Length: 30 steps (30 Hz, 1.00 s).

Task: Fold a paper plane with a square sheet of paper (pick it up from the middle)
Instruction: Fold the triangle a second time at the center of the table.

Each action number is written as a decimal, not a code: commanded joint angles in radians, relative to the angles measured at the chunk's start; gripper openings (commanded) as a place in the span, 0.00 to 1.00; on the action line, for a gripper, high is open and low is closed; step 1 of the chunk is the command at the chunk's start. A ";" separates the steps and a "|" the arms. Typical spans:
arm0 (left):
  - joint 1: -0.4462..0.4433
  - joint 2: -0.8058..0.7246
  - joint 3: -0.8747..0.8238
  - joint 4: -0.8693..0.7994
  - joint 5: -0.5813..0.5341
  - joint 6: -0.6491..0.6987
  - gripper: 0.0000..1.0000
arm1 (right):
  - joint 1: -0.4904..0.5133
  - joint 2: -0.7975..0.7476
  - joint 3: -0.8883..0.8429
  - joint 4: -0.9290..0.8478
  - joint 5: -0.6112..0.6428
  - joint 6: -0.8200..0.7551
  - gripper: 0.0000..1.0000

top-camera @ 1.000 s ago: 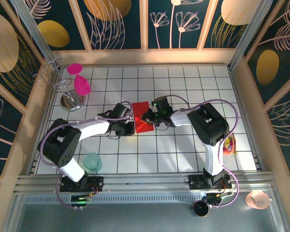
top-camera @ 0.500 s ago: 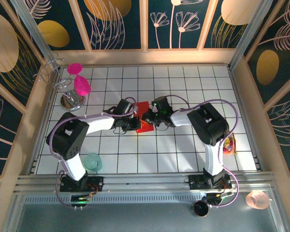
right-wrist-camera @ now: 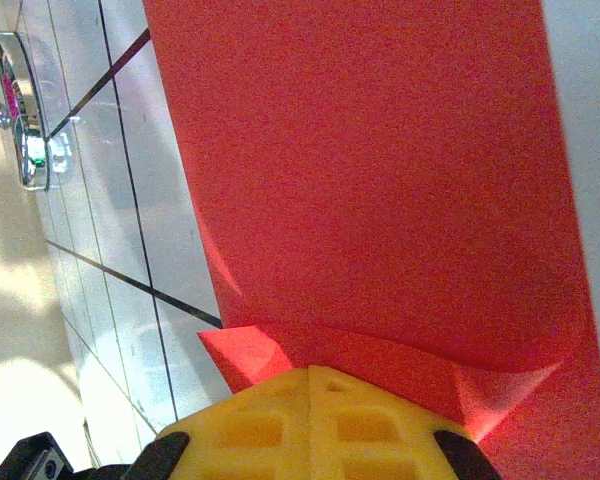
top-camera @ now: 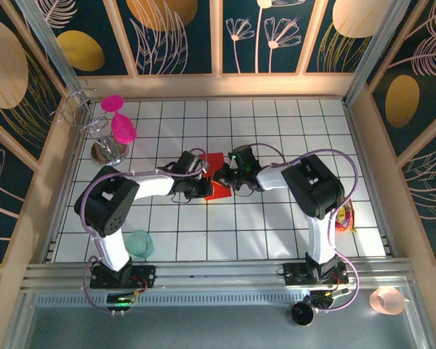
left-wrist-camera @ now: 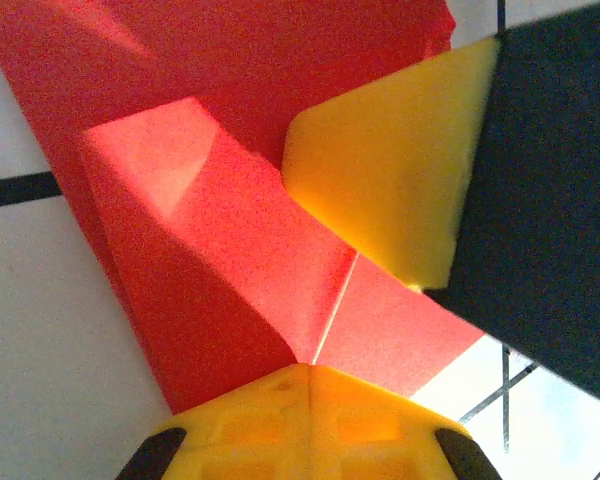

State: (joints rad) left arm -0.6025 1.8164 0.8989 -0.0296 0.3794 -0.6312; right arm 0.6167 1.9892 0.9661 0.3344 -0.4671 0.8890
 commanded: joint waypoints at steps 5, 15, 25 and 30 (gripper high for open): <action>-0.008 -0.072 -0.158 -0.186 -0.035 0.054 0.00 | -0.021 0.072 -0.053 -0.166 0.065 -0.013 0.00; -0.007 -0.200 -0.082 -0.108 -0.021 -0.002 0.00 | -0.021 0.070 -0.059 -0.157 0.065 -0.009 0.00; -0.008 -0.109 -0.001 -0.036 -0.059 -0.077 0.00 | -0.018 0.066 -0.058 -0.132 0.056 -0.001 0.00; -0.008 -0.038 -0.004 -0.061 -0.099 -0.084 0.00 | -0.020 0.058 -0.048 -0.124 0.045 -0.003 0.00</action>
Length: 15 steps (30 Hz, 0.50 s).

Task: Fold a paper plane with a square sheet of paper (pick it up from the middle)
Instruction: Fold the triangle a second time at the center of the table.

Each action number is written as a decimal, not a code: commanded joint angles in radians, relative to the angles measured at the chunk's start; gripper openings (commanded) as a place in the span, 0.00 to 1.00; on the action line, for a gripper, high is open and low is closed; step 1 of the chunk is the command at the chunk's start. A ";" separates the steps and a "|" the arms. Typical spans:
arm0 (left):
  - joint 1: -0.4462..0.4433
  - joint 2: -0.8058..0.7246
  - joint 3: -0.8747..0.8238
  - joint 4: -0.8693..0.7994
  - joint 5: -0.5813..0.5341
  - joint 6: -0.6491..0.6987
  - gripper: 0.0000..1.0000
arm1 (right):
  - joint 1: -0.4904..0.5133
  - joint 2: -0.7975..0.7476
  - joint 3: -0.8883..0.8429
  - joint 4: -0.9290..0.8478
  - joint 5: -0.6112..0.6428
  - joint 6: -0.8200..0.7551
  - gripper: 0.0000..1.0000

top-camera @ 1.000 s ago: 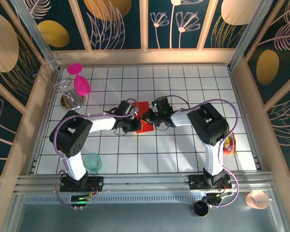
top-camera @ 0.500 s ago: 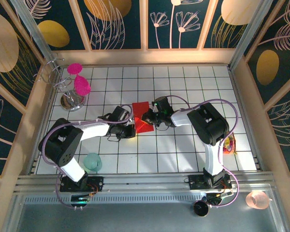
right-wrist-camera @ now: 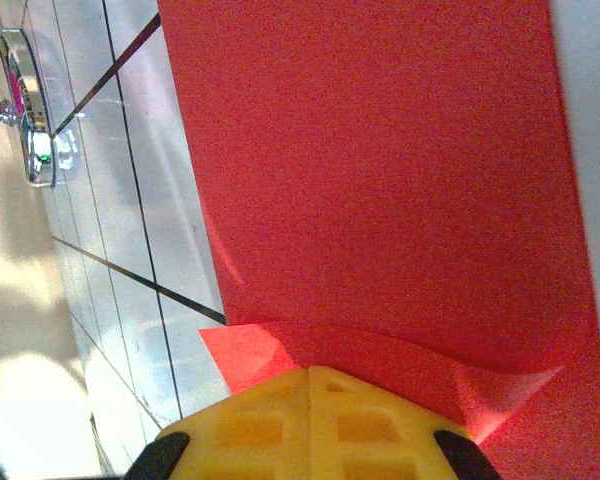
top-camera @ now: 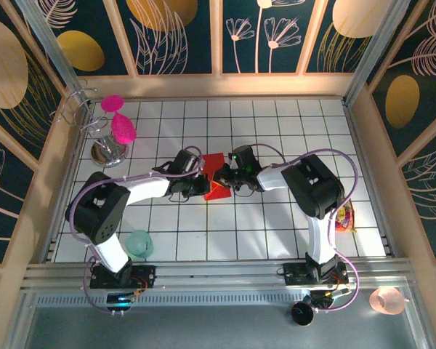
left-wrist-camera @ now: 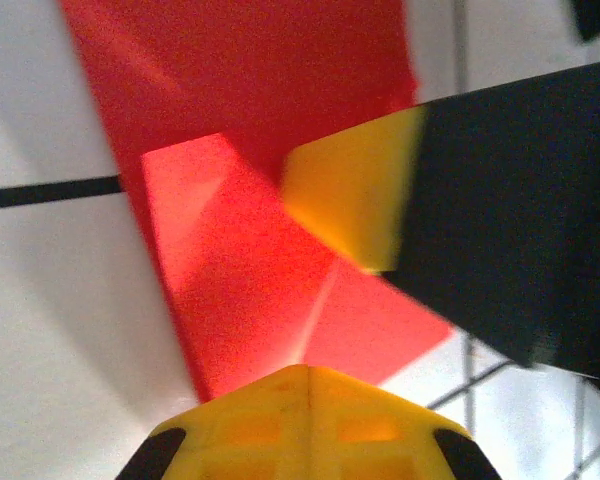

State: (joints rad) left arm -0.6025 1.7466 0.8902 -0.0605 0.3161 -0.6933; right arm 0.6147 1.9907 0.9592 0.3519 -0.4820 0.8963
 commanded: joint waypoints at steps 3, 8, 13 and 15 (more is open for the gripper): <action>-0.007 0.043 -0.011 -0.045 -0.070 -0.029 0.00 | -0.018 0.045 -0.026 -0.133 0.046 -0.019 0.00; -0.007 0.042 -0.038 -0.045 -0.082 -0.051 0.00 | -0.019 0.007 0.045 -0.149 0.013 -0.078 0.00; -0.007 0.034 -0.053 -0.042 -0.064 -0.055 0.00 | -0.015 -0.058 0.086 -0.168 -0.009 -0.134 0.00; -0.008 0.030 -0.054 -0.040 -0.057 -0.054 0.00 | -0.007 -0.074 0.078 -0.174 -0.013 -0.143 0.00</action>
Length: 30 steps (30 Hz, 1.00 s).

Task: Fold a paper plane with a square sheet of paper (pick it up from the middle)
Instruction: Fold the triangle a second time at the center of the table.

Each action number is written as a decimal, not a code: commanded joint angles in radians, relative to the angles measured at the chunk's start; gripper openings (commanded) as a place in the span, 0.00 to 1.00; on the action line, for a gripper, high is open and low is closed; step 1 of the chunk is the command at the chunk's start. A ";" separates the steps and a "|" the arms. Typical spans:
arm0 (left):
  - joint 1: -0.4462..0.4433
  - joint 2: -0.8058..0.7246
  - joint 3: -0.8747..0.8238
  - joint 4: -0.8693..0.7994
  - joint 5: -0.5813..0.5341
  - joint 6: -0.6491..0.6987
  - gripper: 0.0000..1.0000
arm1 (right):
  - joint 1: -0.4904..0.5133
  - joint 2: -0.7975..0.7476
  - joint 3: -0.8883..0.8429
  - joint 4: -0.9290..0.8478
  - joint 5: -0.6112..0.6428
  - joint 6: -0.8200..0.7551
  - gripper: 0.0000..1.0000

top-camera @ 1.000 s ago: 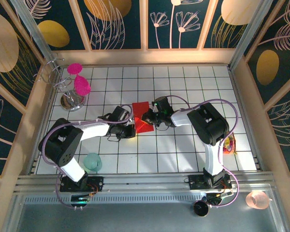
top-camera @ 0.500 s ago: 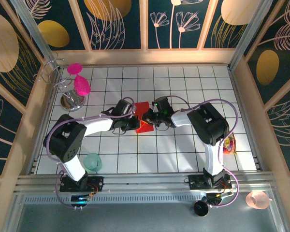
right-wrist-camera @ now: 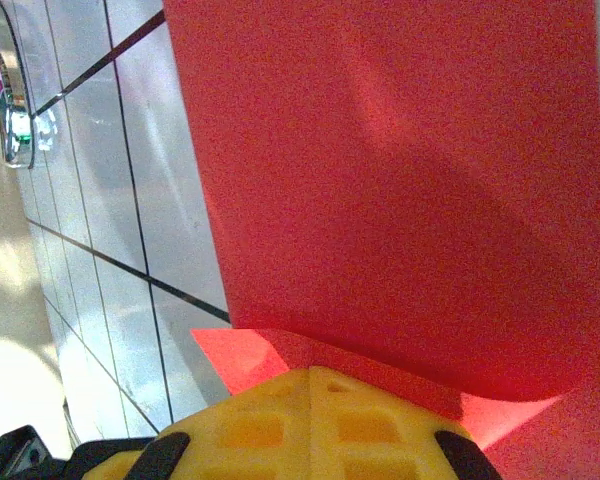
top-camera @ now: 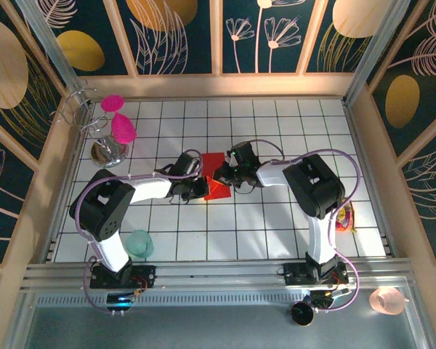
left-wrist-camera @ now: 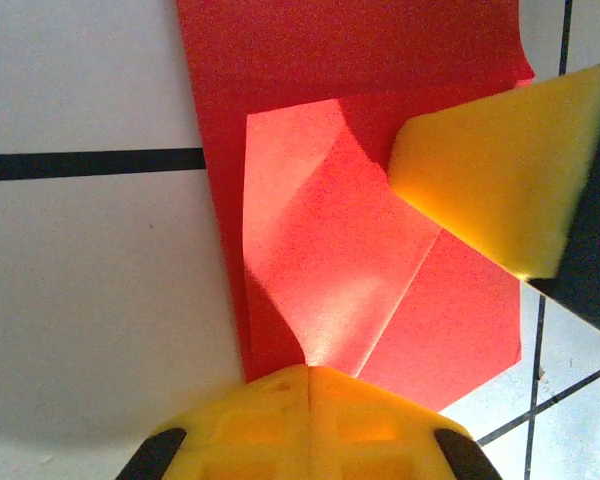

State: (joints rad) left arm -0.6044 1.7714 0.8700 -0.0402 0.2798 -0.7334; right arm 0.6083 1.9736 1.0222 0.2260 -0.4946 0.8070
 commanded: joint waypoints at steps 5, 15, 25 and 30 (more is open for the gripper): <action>-0.006 0.003 -0.034 -0.055 -0.005 -0.013 0.00 | 0.029 -0.044 -0.012 -0.044 -0.002 -0.049 0.00; -0.005 0.000 -0.035 -0.056 -0.005 -0.012 0.00 | 0.053 0.007 -0.013 -0.031 -0.006 -0.034 0.00; -0.006 0.007 -0.049 -0.069 -0.008 -0.020 0.00 | 0.039 0.043 -0.018 -0.055 0.017 -0.042 0.00; -0.005 0.007 -0.091 -0.084 -0.016 -0.032 0.00 | -0.013 0.064 0.007 -0.073 0.032 -0.062 0.00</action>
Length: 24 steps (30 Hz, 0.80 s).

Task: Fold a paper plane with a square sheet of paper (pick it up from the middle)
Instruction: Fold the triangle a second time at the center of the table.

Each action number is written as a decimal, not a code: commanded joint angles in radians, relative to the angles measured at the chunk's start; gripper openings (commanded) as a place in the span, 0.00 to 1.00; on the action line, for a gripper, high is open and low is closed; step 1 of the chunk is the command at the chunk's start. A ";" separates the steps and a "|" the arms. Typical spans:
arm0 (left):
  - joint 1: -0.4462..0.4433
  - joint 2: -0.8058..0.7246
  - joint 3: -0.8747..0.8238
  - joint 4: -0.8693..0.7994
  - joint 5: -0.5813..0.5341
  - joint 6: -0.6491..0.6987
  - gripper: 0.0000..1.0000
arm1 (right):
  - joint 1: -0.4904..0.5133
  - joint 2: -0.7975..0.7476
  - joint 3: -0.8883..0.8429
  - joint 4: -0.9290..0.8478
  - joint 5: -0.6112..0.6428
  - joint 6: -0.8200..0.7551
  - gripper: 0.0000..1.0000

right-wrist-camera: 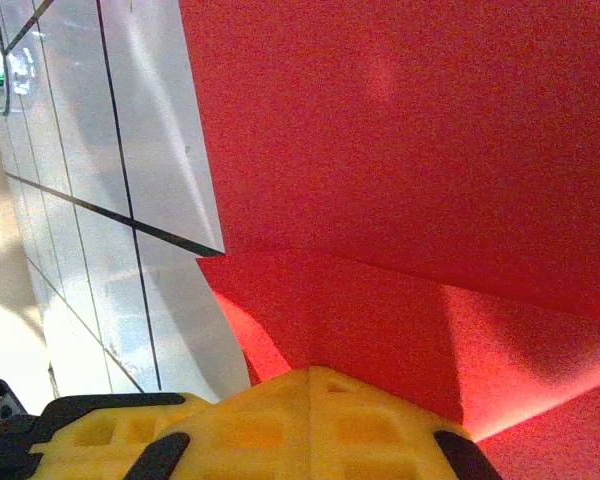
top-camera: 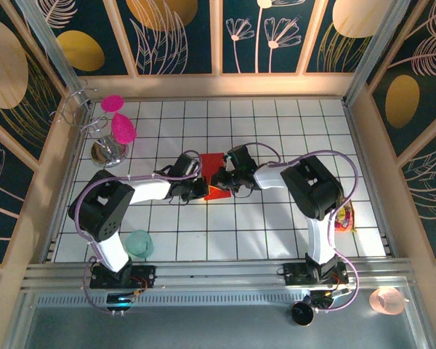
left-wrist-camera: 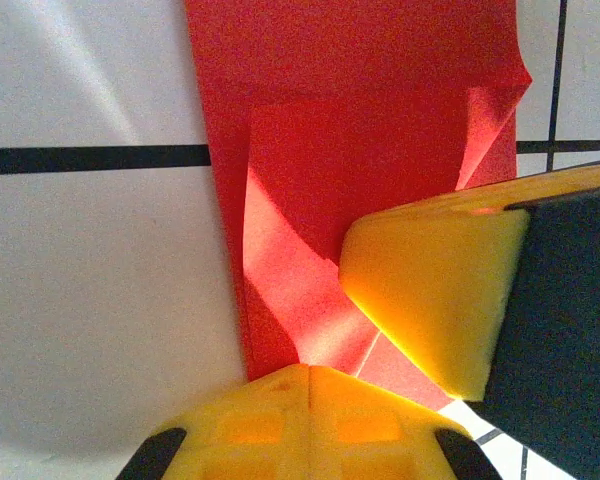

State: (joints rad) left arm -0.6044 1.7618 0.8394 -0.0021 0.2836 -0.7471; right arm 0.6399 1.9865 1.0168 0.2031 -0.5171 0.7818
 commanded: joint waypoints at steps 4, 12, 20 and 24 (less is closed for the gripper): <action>-0.006 0.008 -0.098 -0.119 -0.012 -0.026 0.00 | -0.124 0.084 0.046 -0.057 0.044 -0.048 0.00; -0.005 0.006 -0.119 -0.070 0.009 -0.043 0.00 | -0.250 0.093 0.109 -0.097 0.060 -0.087 0.00; -0.005 -0.015 -0.053 -0.072 0.026 -0.022 0.00 | -0.213 -0.120 0.037 -0.089 0.019 -0.113 0.00; -0.006 -0.005 -0.046 -0.067 0.038 -0.021 0.00 | -0.137 -0.126 0.011 -0.094 0.011 -0.093 0.00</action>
State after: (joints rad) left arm -0.6044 1.7363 0.7952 0.0402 0.3080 -0.7757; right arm 0.4507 1.8805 1.0554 0.1162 -0.4965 0.6933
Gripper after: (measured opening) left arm 0.043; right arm 0.047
